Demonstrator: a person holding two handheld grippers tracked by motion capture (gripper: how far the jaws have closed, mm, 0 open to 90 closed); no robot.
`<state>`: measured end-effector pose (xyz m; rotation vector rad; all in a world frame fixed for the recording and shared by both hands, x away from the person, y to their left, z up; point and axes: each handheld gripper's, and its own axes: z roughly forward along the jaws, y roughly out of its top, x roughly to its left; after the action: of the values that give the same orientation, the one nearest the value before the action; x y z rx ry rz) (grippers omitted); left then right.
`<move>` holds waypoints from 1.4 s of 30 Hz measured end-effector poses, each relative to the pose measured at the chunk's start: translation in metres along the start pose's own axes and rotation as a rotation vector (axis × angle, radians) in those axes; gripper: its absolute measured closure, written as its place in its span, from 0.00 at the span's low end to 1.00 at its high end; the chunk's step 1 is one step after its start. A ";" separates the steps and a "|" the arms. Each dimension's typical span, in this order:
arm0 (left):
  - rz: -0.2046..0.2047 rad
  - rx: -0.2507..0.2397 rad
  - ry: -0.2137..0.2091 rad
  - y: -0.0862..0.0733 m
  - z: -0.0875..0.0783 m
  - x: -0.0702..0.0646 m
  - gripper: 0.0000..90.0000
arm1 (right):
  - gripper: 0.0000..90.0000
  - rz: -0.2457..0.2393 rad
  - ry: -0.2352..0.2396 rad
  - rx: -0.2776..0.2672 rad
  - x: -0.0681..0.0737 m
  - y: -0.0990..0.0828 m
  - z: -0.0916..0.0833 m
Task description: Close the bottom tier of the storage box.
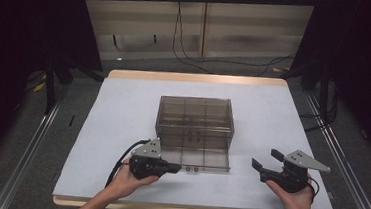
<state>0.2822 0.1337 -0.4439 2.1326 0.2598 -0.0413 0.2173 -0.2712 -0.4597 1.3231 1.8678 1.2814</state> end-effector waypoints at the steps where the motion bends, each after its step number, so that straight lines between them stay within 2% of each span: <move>1: 0.003 0.006 -0.009 0.001 0.002 -0.001 1.00 | 0.22 -0.004 -0.003 0.002 -0.001 0.000 0.000; 5: 0.021 0.021 -0.019 0.004 0.010 -0.003 1.00 | 0.23 -0.003 -0.005 -0.004 0.000 0.000 0.000; 9: 0.036 0.061 -0.019 0.007 0.017 0.000 1.00 | 0.23 -0.008 0.001 0.004 0.000 0.000 0.001; 12: 0.014 0.072 -0.030 0.008 0.021 0.001 1.00 | 0.23 -0.006 0.005 0.003 0.000 0.000 0.001; 18: 0.023 0.082 -0.034 0.008 0.032 0.003 1.00 | 0.22 -0.017 0.019 0.007 0.002 0.000 0.004; 19: 0.022 0.098 -0.028 0.008 0.032 0.003 1.00 | 0.22 -0.018 0.022 0.007 0.003 0.000 0.004; 24: 0.018 0.109 -0.034 0.002 0.033 0.007 1.00 | 0.21 -0.023 0.018 0.010 0.004 0.000 0.004; 27: -0.004 0.114 -0.033 -0.003 0.035 0.008 1.00 | 0.21 -0.027 0.019 0.010 0.004 0.000 0.002; 29: 0.001 0.126 -0.031 -0.006 0.036 0.009 1.00 | 0.21 -0.031 0.020 0.007 0.004 0.001 0.002; 30: -0.007 0.142 -0.017 -0.008 0.035 0.010 1.00 | 0.20 -0.029 0.021 0.006 0.005 0.001 0.001; 36: -0.029 0.138 -0.011 -0.010 0.035 0.014 1.00 | 0.17 -0.030 0.023 0.003 0.004 0.000 0.002; 40: -0.013 0.165 -0.008 -0.010 0.036 0.014 1.00 | 0.16 -0.031 0.019 0.006 0.003 0.000 0.003; 42: -0.014 0.164 -0.005 -0.011 0.036 0.015 1.00 | 0.16 -0.031 0.017 0.007 0.003 0.000 0.003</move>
<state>0.2968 0.1120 -0.4747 2.2935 0.2765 -0.0791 0.2182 -0.2669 -0.4606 1.2858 1.8989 1.2753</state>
